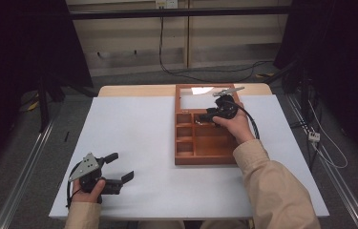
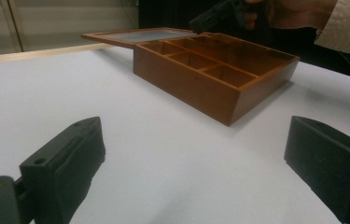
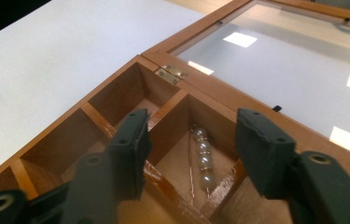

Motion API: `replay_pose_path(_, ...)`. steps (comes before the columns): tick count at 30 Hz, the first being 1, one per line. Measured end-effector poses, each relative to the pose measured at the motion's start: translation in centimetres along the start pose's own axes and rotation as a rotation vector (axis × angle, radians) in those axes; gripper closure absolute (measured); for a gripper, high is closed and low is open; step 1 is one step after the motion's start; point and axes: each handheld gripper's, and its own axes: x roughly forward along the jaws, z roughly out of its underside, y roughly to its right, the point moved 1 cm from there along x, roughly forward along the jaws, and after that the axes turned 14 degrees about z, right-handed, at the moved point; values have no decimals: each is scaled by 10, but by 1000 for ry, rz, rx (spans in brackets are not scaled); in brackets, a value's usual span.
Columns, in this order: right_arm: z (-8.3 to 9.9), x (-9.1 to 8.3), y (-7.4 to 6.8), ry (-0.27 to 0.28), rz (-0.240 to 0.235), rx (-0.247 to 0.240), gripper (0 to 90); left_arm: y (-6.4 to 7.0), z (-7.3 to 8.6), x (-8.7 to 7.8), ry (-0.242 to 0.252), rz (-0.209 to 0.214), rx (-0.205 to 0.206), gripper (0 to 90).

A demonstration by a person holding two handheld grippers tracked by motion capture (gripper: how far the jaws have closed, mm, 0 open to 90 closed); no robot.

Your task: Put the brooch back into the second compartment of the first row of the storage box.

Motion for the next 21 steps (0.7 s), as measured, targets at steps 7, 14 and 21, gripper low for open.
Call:
replay_pose_path(7,6,-14,-3,24,-7,9,286,1,-1,3,0,5,1,47)
replay_pose_path(14,10,-23,-7,29,-23,-1,232,-1,-1,6,-1,10,-2,46)
replay_pose_path(21,11,-38,-18,55,-51,-23,218,-2,-1,7,-1,13,-4,46)
